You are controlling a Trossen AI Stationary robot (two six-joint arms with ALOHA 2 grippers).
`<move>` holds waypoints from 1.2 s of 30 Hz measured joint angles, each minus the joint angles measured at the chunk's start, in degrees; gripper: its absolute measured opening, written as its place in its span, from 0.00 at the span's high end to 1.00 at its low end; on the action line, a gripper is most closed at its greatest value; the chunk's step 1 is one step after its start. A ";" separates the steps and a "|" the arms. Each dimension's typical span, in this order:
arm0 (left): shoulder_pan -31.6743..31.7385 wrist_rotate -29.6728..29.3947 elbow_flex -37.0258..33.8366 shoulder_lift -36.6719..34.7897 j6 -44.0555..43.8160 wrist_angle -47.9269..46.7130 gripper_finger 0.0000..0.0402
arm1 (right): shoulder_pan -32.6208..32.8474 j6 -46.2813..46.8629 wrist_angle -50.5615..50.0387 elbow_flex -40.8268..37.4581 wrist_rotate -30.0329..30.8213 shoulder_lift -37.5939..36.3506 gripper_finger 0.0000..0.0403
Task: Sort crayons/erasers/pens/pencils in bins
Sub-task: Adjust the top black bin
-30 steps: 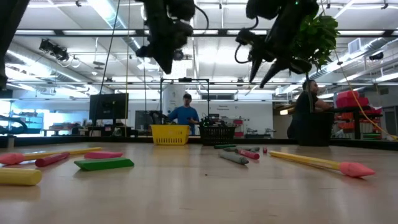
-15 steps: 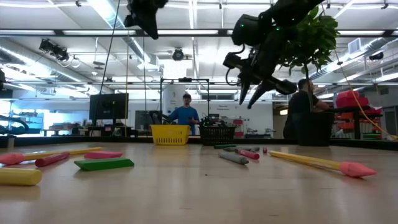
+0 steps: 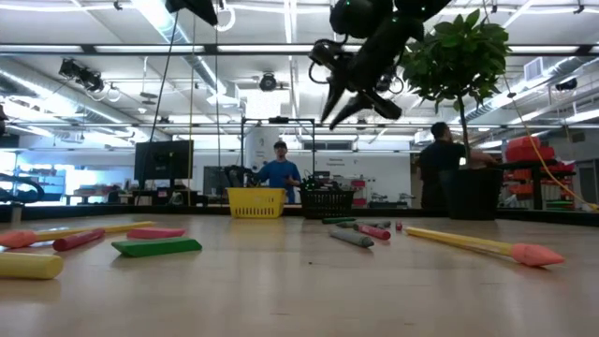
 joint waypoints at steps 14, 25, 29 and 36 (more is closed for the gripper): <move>0.27 4.00 0.00 -5.85 2.13 2.31 0.96 | -3.01 0.80 -26.80 27.02 1.40 21.02 0.80; 0.26 0.83 -0.02 -6.13 -3.04 2.11 0.94 | -8.91 -3.11 -29.46 31.37 1.07 26.27 0.80; 0.26 -0.21 -0.02 -6.21 -4.16 2.12 0.93 | -11.55 -4.95 -28.95 31.24 0.97 27.86 0.80; 0.26 -0.25 -0.02 -6.18 -5.03 2.13 0.97 | -14.76 -6.12 -22.68 31.22 1.98 29.04 0.80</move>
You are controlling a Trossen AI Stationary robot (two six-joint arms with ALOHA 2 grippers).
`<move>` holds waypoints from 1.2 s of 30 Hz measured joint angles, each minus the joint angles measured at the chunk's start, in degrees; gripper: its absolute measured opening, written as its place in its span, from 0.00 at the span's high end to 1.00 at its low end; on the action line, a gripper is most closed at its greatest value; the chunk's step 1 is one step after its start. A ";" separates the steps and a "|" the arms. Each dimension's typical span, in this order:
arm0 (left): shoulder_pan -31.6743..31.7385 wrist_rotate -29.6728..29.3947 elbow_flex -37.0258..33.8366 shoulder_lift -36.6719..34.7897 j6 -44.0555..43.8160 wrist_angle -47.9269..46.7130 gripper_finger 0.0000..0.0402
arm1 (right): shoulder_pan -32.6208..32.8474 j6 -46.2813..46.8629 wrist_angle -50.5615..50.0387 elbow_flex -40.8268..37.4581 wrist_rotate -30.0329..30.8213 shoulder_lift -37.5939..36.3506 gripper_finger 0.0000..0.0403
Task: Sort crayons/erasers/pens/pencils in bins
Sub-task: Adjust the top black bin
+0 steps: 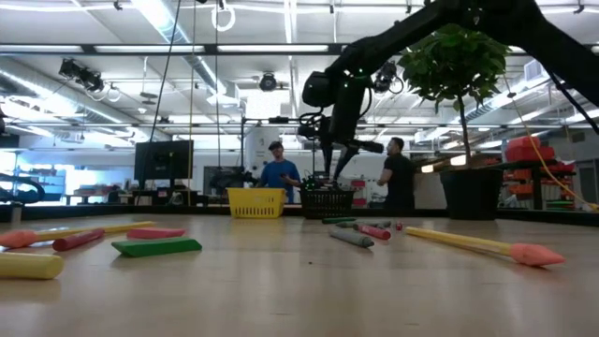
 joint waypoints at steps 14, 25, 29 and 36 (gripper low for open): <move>-0.12 -0.13 0.00 0.00 -6.31 -0.01 0.92 | -1.28 -1.08 7.47 -0.07 4.29 4.64 0.80; -0.11 -0.15 0.00 0.00 -7.26 -0.01 0.97 | -4.25 -2.54 11.02 -0.07 5.21 4.61 0.80; -0.11 -0.15 0.00 0.00 -7.24 0.01 0.95 | -4.70 -3.31 11.00 -0.07 5.16 4.61 0.80; -0.11 -0.15 0.00 0.00 -7.24 0.47 0.95 | -4.62 -3.97 12.06 -0.07 5.57 4.83 0.80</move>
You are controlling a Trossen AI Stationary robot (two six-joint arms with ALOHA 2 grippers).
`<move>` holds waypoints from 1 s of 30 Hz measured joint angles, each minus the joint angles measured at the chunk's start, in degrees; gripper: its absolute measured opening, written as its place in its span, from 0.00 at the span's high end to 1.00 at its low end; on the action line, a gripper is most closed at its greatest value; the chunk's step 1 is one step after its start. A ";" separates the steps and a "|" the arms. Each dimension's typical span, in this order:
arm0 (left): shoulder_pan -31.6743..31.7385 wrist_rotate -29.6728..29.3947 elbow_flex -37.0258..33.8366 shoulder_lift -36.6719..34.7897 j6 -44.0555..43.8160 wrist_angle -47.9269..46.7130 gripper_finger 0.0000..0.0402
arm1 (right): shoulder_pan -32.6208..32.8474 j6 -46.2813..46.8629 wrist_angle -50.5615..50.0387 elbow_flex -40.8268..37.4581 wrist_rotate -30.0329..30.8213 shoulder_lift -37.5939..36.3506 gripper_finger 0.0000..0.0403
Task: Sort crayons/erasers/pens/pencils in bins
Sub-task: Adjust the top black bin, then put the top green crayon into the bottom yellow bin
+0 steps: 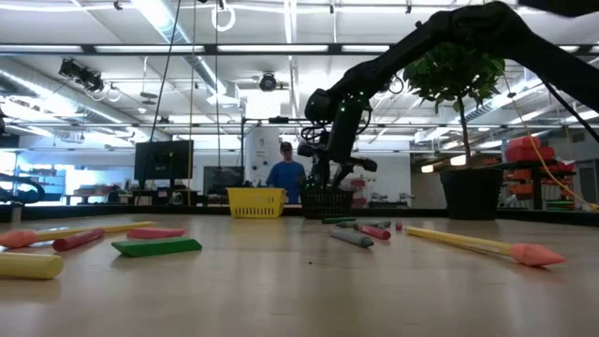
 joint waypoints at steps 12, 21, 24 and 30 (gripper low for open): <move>0.00 -0.02 0.00 0.00 0.00 0.00 0.94 | 0.63 -2.91 3.88 0.02 -1.66 0.55 0.80; 0.17 -0.18 0.00 0.00 0.06 -0.01 0.95 | 0.87 -4.16 2.89 0.02 -3.96 -0.45 0.80; 0.17 -0.55 0.00 0.00 1.65 0.76 0.97 | 0.87 -4.63 1.85 0.09 -4.91 -2.18 0.80; 0.17 -3.59 0.00 0.00 6.54 6.73 0.95 | 0.87 -6.60 0.35 0.09 -5.01 -6.49 0.80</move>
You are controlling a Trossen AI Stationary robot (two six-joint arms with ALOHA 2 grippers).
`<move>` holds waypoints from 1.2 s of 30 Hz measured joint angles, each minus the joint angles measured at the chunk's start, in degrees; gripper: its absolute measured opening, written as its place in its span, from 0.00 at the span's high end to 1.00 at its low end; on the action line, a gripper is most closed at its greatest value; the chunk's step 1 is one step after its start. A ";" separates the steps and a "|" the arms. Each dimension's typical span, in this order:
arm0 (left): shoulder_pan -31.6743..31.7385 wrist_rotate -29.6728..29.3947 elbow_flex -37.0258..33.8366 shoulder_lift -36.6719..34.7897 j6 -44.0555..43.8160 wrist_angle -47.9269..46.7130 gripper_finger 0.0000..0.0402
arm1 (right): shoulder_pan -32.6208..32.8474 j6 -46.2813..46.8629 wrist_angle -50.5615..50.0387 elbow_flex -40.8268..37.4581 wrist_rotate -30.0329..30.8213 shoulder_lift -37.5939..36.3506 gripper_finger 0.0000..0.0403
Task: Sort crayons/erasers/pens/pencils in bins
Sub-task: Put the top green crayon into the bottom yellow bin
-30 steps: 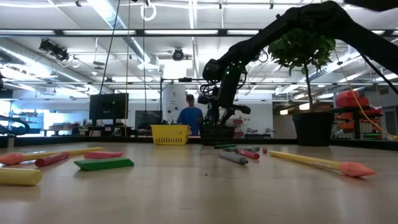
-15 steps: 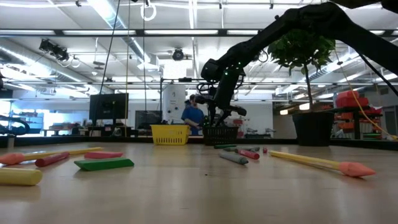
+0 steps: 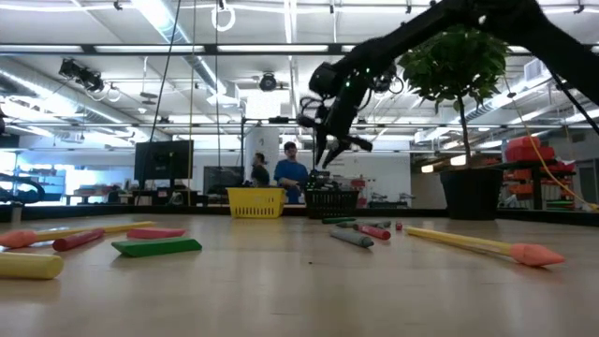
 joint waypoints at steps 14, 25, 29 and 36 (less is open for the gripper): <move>-0.07 1.43 0.00 0.00 -2.38 3.67 0.97 | 9.41 -10.10 -6.48 0.00 -0.35 -11.75 0.80; -3.61 5.58 0.00 0.00 4.58 3.01 0.94 | 24.66 -3.40 -27.80 0.00 6.65 -19.72 0.80; -5.20 5.60 0.00 0.01 7.29 2.91 0.95 | 30.54 1.73 -31.35 0.00 6.79 -22.32 0.80; -6.11 9.82 0.00 0.02 3.25 3.00 0.98 | 38.96 10.11 -34.31 -0.02 9.50 -22.69 0.80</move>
